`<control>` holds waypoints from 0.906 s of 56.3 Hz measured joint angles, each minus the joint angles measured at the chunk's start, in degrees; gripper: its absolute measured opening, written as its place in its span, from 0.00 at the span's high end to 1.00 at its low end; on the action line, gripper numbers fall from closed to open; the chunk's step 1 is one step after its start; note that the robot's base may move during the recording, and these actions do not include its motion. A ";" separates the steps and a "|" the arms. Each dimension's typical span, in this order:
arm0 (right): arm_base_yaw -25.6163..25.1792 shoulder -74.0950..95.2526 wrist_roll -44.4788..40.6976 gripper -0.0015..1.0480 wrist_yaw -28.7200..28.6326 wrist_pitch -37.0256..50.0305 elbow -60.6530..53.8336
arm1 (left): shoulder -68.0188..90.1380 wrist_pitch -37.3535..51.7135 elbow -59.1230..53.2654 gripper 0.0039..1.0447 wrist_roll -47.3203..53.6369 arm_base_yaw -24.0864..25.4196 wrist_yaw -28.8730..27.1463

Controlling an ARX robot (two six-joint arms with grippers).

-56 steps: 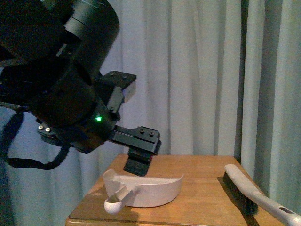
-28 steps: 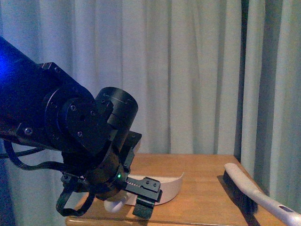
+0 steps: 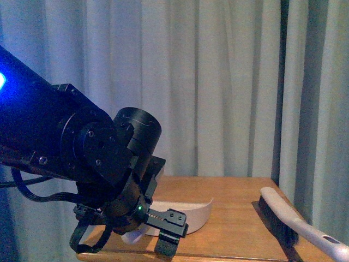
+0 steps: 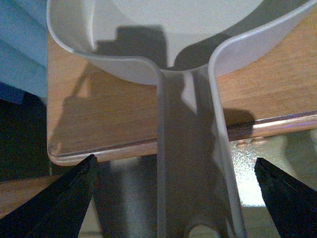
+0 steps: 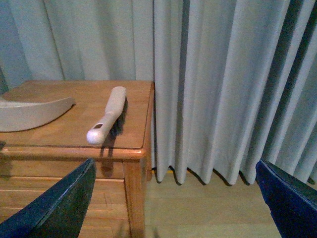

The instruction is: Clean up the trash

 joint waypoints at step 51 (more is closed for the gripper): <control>0.00 0.00 0.00 0.07 0.00 0.00 0.00 | -15.04 26.45 -18.21 0.73 1.62 0.52 3.04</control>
